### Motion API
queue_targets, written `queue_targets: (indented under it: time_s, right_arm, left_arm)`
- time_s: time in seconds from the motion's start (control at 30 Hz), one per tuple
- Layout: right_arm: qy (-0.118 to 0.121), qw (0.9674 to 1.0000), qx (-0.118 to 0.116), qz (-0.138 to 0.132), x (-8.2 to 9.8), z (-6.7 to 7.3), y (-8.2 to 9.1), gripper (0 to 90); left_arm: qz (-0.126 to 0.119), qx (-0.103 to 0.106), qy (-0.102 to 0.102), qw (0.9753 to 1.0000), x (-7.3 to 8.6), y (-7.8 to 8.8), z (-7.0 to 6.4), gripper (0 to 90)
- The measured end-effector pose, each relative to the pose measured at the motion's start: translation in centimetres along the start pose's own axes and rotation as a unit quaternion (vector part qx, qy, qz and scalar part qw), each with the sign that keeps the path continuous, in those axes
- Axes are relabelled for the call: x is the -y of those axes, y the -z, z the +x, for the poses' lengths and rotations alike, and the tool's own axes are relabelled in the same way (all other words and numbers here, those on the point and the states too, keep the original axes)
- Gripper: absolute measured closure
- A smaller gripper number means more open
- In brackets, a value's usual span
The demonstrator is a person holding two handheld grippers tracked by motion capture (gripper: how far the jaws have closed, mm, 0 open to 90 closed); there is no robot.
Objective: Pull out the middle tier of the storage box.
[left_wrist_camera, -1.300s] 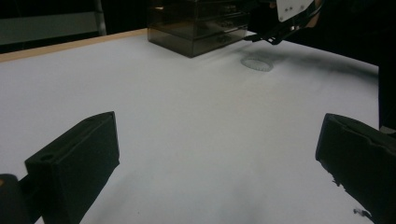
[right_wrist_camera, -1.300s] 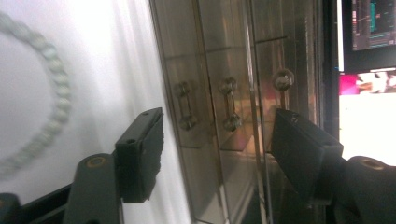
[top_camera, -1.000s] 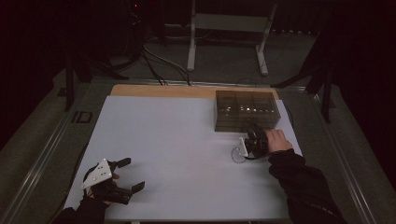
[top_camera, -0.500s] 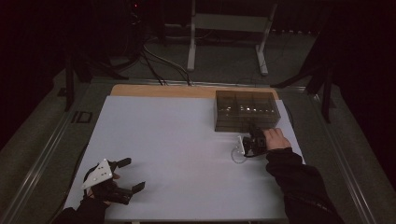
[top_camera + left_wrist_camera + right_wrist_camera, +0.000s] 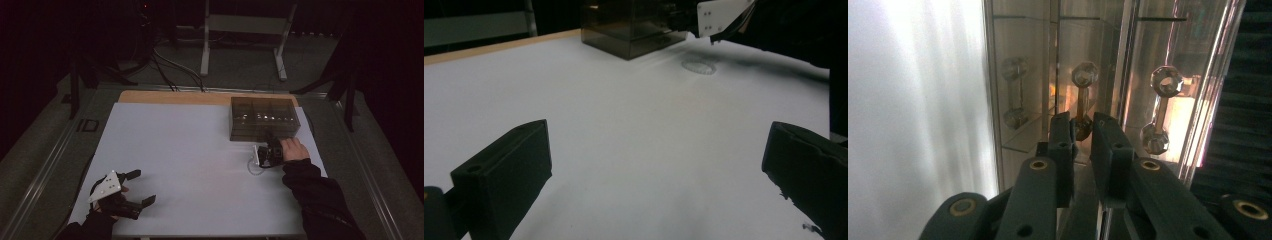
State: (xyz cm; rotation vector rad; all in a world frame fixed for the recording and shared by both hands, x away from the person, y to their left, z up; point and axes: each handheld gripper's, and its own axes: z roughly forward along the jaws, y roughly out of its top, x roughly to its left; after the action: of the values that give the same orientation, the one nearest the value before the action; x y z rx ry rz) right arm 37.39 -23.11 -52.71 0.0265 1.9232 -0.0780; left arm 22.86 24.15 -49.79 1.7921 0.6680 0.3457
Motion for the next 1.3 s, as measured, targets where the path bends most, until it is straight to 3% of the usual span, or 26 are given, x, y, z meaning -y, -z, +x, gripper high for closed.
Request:
queue_targets:
  time_s: [0.33, 0.5, 1.3]
  right_arm:
    - [0.009, 0.9999, -0.012, -0.007, 0.2, -0.3, 1.0, 80.7]
    - [-0.002, 0.9998, -0.019, -0.008, 0.3, -0.1, 1.4, 80.6]
    - [-0.011, 0.9992, -0.031, -0.024, 0.8, -0.1, 2.2, 80.1]
  left_arm:
    - [-0.001, 0.002, 0.000, 1.0000, 0.0, 0.0, 0.0, 1.1]
    - [0.002, 0.002, -0.002, 1.0000, 0.0, -0.1, 0.0, 1.1]
    - [0.003, 0.000, 0.000, 1.0000, 0.0, -0.2, 0.0, 1.1]
